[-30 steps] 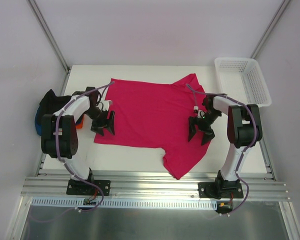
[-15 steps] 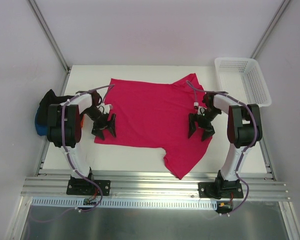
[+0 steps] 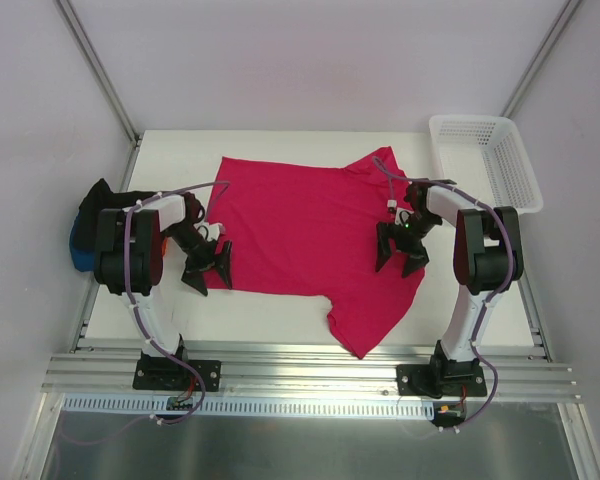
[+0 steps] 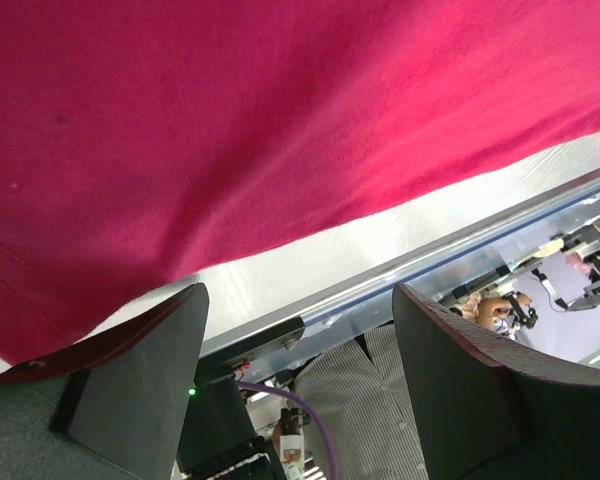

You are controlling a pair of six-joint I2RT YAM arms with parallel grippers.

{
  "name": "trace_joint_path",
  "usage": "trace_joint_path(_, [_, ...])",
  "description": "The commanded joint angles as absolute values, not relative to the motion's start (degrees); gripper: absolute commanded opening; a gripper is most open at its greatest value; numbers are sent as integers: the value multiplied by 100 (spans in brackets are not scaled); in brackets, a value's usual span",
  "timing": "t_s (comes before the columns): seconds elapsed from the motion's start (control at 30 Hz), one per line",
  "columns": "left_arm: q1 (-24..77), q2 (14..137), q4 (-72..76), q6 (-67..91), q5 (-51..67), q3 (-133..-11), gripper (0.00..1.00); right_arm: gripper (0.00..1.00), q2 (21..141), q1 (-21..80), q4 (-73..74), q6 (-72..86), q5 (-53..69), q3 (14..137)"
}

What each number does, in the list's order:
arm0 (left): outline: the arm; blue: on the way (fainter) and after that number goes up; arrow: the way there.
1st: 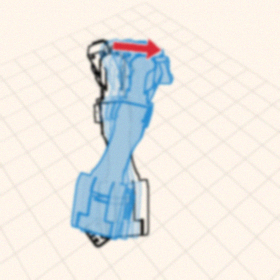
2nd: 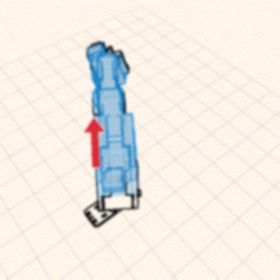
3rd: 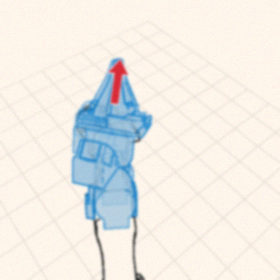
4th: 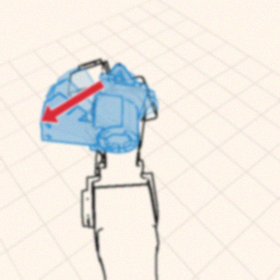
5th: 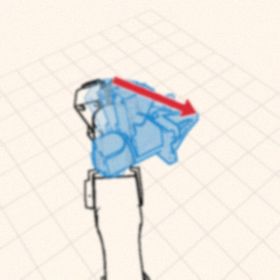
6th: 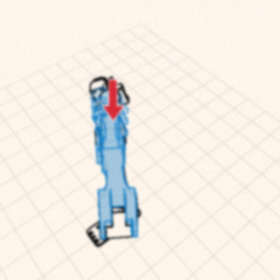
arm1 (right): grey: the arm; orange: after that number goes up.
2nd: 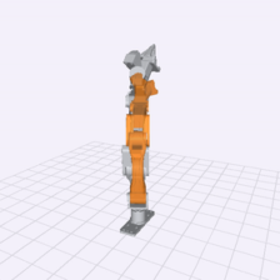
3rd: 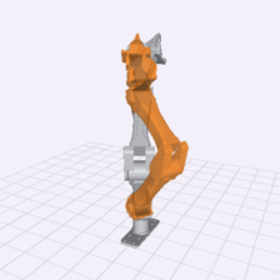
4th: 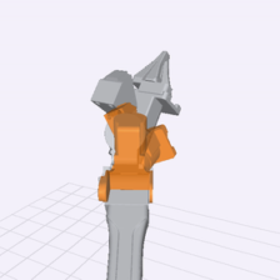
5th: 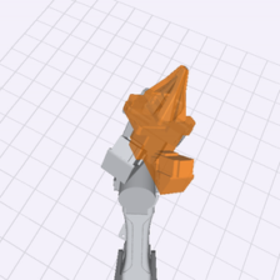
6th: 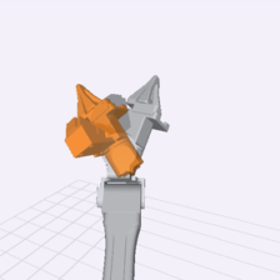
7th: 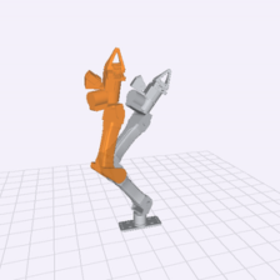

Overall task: Fold and stack the t-shirts
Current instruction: Flatten out the tshirt

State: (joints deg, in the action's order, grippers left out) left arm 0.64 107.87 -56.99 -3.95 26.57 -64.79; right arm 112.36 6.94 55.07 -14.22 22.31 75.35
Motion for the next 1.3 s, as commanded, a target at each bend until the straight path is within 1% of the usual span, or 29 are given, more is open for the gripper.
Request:
trace_joint_path(0.0, [35,10486,-5915,-431,2768,-6521,74,84,11268,650,5607,-1520,2197,7761])
trace_joint_path(0.07, [35,10398,-5968,-483,2944,-6635,74,84,11276,650,5616,-1564,2197,7752])
trace_joint_path(0.27, [35,10362,-6152,-633,2927,-7065,74,84,11276,642,5616,-1538,2145,7822])
trace_joint_path(0.43, [35,10801,-6161,-615,2900,-7688,74,84,11338,650,5599,-1573,2066,7998])
trace_joint_path(0.57, [35,11415,-6152,-545,2821,-8102,74,84,11417,650,5625,-1591,2030,8130])
trace_joint_path(0.63, [-123,11592,-6144,-519,2760,-8226,74,84,11443,642,5634,-1573,2048,8191])
trace_joint_path(0.83, [-202,11848,-6179,-501,2742,-8139,74,85,11461,615,5590,-1573,2030,8174])
trace_joint_path(1.27, [-220,11295,-6135,-440,2681,-7278,74,85,11330,589,5528,-1529,2153,7937])
